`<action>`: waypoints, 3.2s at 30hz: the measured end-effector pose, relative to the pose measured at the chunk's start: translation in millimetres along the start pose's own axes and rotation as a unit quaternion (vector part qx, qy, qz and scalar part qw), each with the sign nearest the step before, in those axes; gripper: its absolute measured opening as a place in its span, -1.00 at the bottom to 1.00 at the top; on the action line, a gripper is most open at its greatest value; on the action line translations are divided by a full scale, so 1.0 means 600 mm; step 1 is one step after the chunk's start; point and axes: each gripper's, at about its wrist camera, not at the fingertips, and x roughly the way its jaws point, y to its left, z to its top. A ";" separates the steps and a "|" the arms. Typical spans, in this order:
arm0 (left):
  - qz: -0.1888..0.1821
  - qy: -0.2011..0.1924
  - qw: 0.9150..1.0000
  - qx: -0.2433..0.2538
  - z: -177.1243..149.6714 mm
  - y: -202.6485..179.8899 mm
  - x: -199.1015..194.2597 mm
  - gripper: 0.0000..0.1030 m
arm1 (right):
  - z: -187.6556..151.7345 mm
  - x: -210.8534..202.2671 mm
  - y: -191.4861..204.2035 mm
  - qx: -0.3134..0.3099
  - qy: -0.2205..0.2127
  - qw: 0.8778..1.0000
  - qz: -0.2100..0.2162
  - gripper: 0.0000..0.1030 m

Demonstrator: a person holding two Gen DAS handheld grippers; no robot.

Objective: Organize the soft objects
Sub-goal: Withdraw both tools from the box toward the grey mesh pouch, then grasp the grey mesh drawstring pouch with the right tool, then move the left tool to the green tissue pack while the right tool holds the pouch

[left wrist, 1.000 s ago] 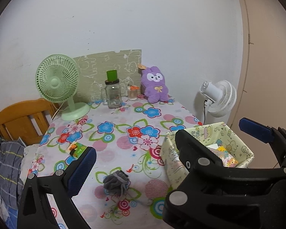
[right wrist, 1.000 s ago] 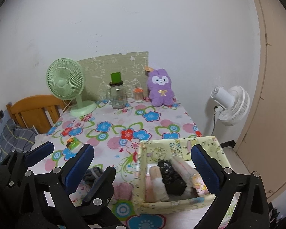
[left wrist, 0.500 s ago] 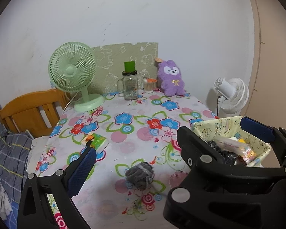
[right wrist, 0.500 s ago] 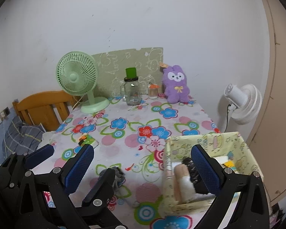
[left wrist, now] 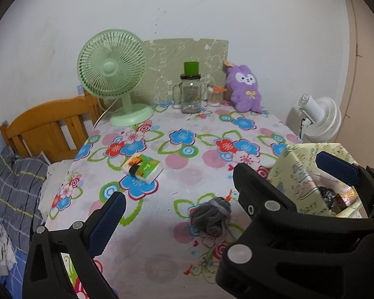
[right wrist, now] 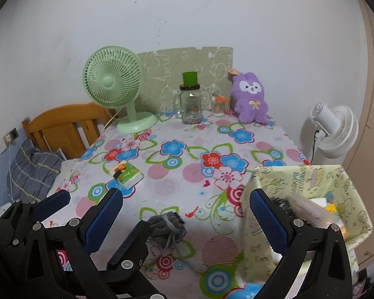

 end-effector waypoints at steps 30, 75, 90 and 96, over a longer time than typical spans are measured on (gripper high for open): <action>0.029 0.084 0.996 -0.019 -0.064 0.062 0.106 0.99 | -0.061 0.138 0.051 -0.019 0.103 0.994 0.032 0.83; 0.035 0.075 0.997 0.001 -0.002 0.075 0.145 0.98 | -0.014 0.179 0.054 -0.007 0.108 0.993 0.042 -0.07; 0.023 0.056 0.997 0.038 0.057 0.092 0.174 0.98 | 0.037 0.205 0.062 0.018 0.077 0.996 0.034 -0.07; 0.010 0.055 0.997 0.059 0.070 0.103 0.204 0.98 | 0.045 0.227 0.068 0.023 0.072 0.997 0.026 -0.07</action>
